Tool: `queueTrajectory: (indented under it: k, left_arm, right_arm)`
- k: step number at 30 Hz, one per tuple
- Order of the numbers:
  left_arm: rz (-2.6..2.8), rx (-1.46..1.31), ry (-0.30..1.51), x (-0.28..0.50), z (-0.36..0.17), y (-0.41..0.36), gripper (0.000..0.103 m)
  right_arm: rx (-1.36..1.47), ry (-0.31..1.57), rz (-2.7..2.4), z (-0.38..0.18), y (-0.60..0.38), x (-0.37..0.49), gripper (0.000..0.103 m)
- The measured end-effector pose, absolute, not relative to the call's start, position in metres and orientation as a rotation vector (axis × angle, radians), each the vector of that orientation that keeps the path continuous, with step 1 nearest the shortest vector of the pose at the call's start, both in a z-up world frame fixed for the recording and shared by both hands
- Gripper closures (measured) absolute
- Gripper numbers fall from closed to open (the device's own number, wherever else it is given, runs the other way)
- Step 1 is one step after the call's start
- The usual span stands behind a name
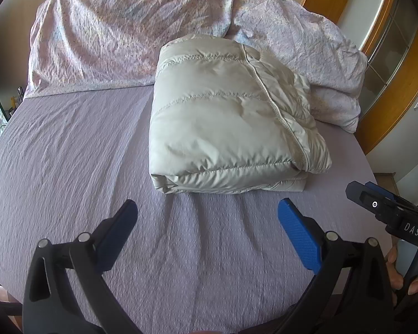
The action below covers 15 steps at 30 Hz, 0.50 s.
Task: Fold large clothes
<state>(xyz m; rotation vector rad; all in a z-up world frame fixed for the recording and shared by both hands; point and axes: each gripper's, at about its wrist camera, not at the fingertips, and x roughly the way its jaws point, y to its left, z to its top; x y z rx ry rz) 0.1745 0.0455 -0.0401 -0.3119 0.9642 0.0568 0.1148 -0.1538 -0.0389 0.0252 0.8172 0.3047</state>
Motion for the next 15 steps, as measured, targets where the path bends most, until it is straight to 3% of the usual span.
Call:
queueTrajectory:
  k: [15]
  left_arm:
    - [0.058, -0.310, 0.970, 0.1754, -0.0404, 0.0462, 0.003]
  right_arm:
    - [0.025, 0.819, 0.304, -0.0411, -0.1522, 0.1153, 0.006]
